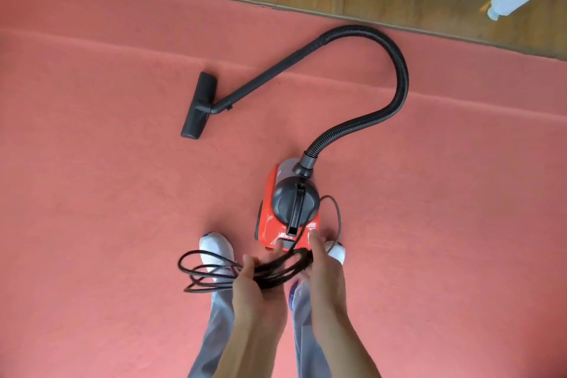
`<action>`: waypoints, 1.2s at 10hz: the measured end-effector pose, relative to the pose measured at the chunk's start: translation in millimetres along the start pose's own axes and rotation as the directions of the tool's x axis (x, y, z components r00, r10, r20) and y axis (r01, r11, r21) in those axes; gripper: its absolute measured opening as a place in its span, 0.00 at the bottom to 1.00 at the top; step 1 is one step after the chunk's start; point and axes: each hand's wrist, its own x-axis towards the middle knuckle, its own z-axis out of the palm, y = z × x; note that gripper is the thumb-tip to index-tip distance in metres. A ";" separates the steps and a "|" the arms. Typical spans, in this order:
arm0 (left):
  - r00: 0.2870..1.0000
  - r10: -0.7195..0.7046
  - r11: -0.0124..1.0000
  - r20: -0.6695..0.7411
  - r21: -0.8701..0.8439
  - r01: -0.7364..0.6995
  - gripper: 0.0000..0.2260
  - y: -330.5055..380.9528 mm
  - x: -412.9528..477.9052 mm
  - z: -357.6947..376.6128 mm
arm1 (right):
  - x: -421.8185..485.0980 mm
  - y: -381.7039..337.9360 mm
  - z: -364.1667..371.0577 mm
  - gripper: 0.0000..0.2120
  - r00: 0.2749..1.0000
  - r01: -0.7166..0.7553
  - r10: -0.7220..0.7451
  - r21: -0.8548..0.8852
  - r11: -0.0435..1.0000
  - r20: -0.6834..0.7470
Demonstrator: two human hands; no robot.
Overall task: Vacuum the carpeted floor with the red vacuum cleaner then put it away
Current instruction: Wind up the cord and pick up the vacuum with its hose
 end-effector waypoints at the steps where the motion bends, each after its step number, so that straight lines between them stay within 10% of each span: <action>1: 0.994 0.104 0.994 -0.020 0.021 -0.104 0.17 21.9 -7.8 -3.1 | -69.2 -64.3 -26.0 0.27 0.999 -0.016 0.019 -0.112 0.994 0.032; 3: 0.999 -0.041 0.920 0.002 0.389 0.037 0.12 65.1 1.5 -11.0 | -36.2 -47.1 -43.1 0.28 0.836 -0.540 0.297 0.595 0.595 0.461; 4: 0.994 -0.107 0.664 0.021 0.745 0.056 0.10 86.2 4.7 -19.1 | -13.6 -56.9 -28.9 0.19 0.851 -0.518 0.336 0.752 0.407 0.404; 5: 0.996 -0.091 0.404 -0.003 0.914 0.039 0.15 111.3 12.0 -29.2 | 4.4 -64.0 -21.8 0.11 0.882 -0.429 0.436 0.683 0.591 0.178; 7: 0.994 0.052 0.133 -0.095 0.987 0.087 0.16 128.2 51.1 -46.6 | -19.8 -40.9 -3.4 0.09 0.911 -0.394 0.394 -0.022 0.919 0.119; 9: 0.988 -0.084 -0.174 -0.130 0.978 0.114 0.22 76.4 79.1 -46.9 | -46.4 -26.0 26.7 0.14 0.921 -0.228 0.307 -0.305 0.925 0.239; 12: 0.955 -0.259 0.406 -0.146 0.881 0.244 0.12 2.8 91.4 -28.5 | -4.4 -11.9 34.6 0.09 0.938 0.292 -0.120 -0.560 0.775 0.324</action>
